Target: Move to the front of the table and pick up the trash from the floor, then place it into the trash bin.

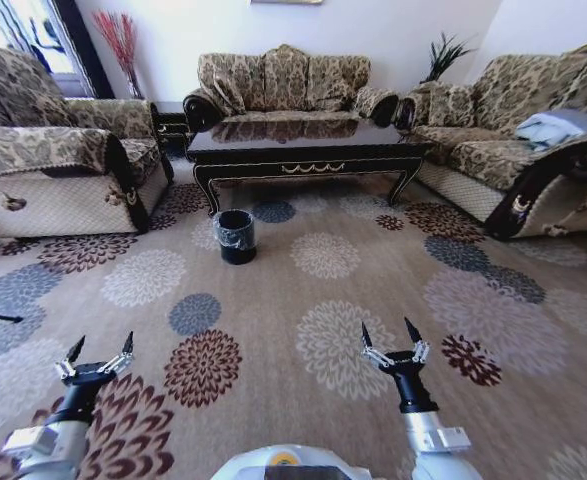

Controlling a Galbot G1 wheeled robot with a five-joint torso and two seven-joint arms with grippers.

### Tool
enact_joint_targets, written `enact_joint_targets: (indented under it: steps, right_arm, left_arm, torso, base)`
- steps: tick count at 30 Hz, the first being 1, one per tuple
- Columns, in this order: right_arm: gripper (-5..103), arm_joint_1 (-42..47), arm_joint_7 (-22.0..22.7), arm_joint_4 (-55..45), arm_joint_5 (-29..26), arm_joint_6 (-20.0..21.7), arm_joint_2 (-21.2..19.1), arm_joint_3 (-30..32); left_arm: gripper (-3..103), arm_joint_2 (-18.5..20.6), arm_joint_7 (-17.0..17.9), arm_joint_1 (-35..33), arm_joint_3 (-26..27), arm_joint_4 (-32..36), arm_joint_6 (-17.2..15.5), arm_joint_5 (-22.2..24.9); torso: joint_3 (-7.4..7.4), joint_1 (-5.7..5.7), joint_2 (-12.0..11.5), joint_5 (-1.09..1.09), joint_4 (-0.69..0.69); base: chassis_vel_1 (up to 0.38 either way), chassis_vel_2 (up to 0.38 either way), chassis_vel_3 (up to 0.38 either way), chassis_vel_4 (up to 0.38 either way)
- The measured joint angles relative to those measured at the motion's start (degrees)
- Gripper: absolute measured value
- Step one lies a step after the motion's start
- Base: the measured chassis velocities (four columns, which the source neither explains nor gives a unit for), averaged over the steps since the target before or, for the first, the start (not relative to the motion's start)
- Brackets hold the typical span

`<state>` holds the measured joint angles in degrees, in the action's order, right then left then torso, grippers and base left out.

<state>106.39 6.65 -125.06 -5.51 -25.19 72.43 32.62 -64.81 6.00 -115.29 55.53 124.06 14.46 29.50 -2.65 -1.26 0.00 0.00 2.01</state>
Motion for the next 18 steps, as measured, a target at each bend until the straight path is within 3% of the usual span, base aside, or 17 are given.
enact_joint_targets:
  steps: [18]
  right_arm:
    - [100, 0.0, 0.0, 0.0, 0.0, 0.0, 0.0, 0.0]
  left_arm:
    - [100, 0.0, 0.0, 0.0, 0.0, 0.0, 0.0, 0.0]
  torso:
    - [0.00, 0.00, 0.0, 0.00, 0.00]
  base:
    - [0.181, -0.183, -0.178, 0.181]
